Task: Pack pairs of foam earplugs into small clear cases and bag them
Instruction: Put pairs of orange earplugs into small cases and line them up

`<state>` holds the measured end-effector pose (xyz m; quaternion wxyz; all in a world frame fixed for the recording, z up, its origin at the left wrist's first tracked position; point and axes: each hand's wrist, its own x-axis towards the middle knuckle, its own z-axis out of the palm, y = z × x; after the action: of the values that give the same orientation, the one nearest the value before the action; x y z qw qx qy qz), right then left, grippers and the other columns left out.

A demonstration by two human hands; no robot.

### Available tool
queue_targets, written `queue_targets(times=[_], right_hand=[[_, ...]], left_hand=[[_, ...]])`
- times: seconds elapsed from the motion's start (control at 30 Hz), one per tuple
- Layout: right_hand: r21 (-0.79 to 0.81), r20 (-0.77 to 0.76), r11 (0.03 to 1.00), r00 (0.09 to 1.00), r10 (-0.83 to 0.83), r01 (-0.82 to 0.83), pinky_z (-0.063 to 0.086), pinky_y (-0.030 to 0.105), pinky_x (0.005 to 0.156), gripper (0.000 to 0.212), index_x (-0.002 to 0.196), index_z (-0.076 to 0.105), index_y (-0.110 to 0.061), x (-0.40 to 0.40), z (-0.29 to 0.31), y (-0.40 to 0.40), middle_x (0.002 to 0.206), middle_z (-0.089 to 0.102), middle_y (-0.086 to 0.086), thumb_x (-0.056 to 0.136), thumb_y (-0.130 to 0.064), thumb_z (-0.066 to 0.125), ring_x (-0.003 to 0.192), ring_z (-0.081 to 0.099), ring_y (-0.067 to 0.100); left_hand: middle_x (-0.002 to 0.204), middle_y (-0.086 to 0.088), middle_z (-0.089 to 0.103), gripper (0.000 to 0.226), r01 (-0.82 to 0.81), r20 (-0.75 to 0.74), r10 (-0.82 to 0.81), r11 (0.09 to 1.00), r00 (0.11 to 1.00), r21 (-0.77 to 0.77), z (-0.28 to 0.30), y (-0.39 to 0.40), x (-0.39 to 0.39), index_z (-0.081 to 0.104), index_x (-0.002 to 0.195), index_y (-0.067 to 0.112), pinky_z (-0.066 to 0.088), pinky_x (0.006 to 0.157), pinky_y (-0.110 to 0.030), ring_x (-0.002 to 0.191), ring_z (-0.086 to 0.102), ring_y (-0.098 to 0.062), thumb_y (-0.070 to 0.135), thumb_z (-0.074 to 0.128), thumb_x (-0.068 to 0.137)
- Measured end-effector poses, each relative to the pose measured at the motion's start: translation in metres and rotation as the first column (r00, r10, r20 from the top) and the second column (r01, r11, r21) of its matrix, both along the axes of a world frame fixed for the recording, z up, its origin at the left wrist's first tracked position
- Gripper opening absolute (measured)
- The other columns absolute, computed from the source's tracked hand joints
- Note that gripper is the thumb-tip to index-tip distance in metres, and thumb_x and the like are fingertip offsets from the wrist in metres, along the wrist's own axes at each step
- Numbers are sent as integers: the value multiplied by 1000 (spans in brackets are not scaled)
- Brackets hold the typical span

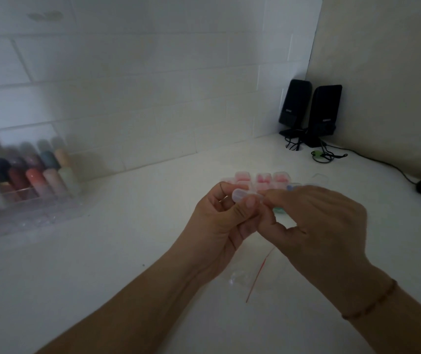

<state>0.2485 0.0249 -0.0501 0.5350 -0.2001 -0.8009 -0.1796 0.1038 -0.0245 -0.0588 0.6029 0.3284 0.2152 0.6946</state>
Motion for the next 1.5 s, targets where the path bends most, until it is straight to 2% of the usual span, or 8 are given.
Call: queue_targets(times=[0.33, 0.5, 0.63, 0.8, 0.87, 0.93, 1.03, 1.5], right_hand=[[-36, -34, 999, 999, -21, 19, 48, 30, 57, 8, 68, 73, -16, -3, 2, -5, 59, 66, -5, 75, -18, 75, 55, 63, 15], [-335, -140, 939, 990, 32, -78, 51, 31, 52, 19, 81, 72, -16, 1, 8, -6, 71, 70, -5, 86, -32, 62, 60, 65, 11], [-549, -190, 809, 974, 123, -209, 48, 7, 62, 21, 91, 68, -23, 3, 14, -1, 80, 67, -18, 89, -40, 56, 78, 66, 0], [-619, -264, 714, 943, 204, -328, 49, 10, 59, 22, 79, 63, -20, 24, 27, 9, 86, 64, -14, 84, -40, 60, 76, 62, 1], [-755, 75, 650, 972, 223, -91, 40, 12, 49, 30, 60, 60, -21, 37, 38, 7, 53, 53, -12, 80, -42, 68, 50, 50, 4], [-816, 529, 489, 739, 417, 308, 36, 14, 50, 21, 72, 65, -31, 43, 42, 0, 50, 51, -13, 77, -51, 68, 46, 46, 4], [-744, 665, 458, 466, 584, 487, 38, 16, 58, 20, 100, 58, -46, 36, 33, -7, 70, 55, -26, 82, -47, 67, 60, 49, -3], [-709, 575, 663, 741, 347, 240, 45, 21, 84, 24, 108, 65, -38, 12, 5, -11, 106, 57, -24, 93, -27, 50, 93, 53, -9]], left_hand=[[86, -19, 70, 45, 8, -42, -8, 1000, 999, 6, 0, -2, -1, 62, 85, 2, 58, 67, -30, 77, 71, -26, 17, 90, 55], [103, -19, 71, 60, -72, -512, 72, 997, 856, 21, 4, -2, -9, 64, 112, 12, 48, 87, -60, 88, 68, -31, 13, 91, 58], [111, -23, 67, 67, 121, -647, -115, 992, 754, -35, 8, -7, -3, 52, 131, 13, 57, 83, -40, 96, 68, -35, -16, 70, 73], [102, -15, 71, 52, -97, -206, 66, 985, 976, -144, 18, 2, -26, 53, 126, 8, 60, 76, -32, 90, 71, -26, 2, 69, 77], [97, -14, 71, 39, -184, -85, 169, 956, 982, -228, 16, 6, -37, 54, 124, 5, 60, 78, -32, 87, 71, -25, -1, 58, 86], [93, -13, 70, 32, -234, -87, 217, 917, 972, -324, 11, 10, -43, 55, 120, 6, 58, 81, -33, 85, 70, -24, -6, 54, 90], [98, -14, 65, 26, -275, -124, 245, 866, 962, -418, 3, 15, -45, 57, 111, 7, 57, 79, -32, 84, 68, -24, -6, 54, 89], [95, -14, 64, 9, -286, -100, 278, 783, 955, -552, 2, 20, -51, 59, 99, 5, 55, 76, -33, 78, 67, -26, 9, 52, 95]])
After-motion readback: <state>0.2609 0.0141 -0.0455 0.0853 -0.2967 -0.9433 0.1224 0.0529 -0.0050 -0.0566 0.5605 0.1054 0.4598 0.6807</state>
